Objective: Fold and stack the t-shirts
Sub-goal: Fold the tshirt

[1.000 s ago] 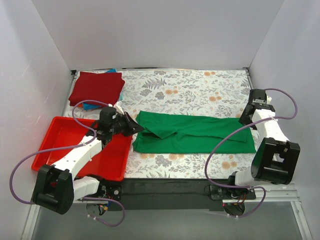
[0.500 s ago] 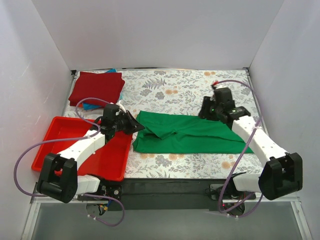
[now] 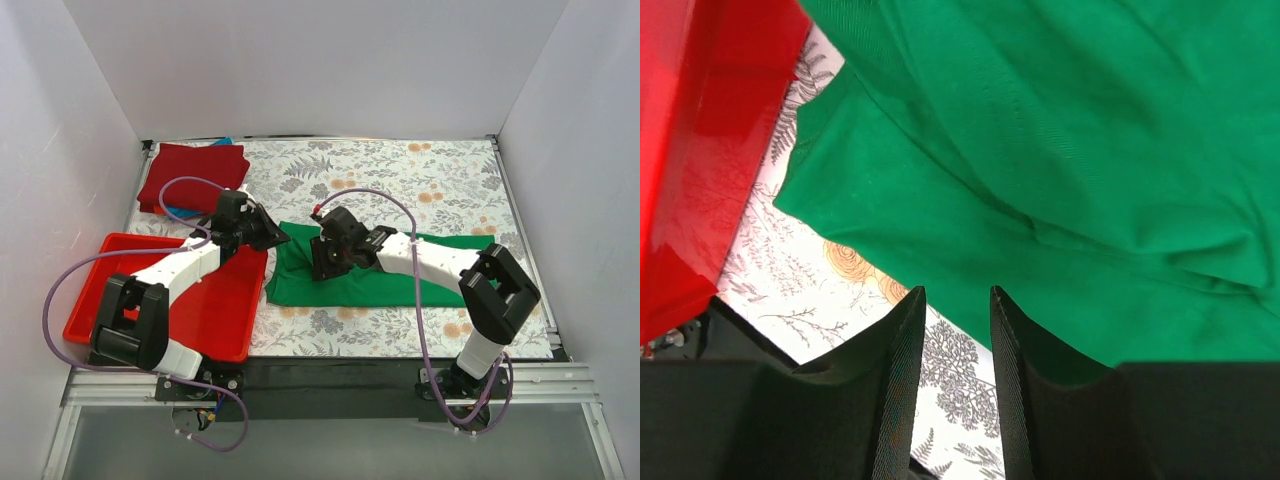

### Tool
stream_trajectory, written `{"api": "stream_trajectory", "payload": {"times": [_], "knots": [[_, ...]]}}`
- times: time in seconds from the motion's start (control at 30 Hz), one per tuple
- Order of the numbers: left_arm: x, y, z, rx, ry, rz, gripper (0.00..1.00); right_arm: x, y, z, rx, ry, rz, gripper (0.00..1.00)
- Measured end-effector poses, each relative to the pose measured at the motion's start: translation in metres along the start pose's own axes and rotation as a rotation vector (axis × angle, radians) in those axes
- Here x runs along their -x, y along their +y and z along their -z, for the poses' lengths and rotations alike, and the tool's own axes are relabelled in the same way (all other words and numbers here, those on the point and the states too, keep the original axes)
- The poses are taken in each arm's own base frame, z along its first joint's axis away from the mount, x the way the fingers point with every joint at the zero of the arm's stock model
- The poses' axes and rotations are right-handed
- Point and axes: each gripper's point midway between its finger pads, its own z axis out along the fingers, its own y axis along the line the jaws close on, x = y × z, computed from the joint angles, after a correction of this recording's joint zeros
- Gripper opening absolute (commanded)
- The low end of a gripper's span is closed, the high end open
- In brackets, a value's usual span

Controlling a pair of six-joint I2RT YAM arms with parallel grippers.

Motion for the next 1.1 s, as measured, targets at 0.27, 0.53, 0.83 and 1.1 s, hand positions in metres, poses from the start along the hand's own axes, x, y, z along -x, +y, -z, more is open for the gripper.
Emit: {"api": "stream_trajectory", "payload": {"times": [0.27,0.53,0.83,1.1], "knots": [[0.002,0.002,-0.002,0.009,-0.006,-0.016,0.0,-0.008,-0.008,-0.019,-0.091,0.007,0.033,0.39],[0.003,0.002,-0.002,0.009,-0.006,-0.021,0.0,-0.012,-0.036,-0.038,-0.217,0.012,0.041,0.4],[0.002,0.002,-0.002,0.009,-0.006,-0.023,0.0,-0.007,-0.04,-0.048,-0.248,0.01,0.061,0.29],[0.002,0.001,0.0,0.005,-0.001,-0.035,0.0,-0.007,-0.046,-0.041,-0.282,0.011,0.073,0.01]]}}
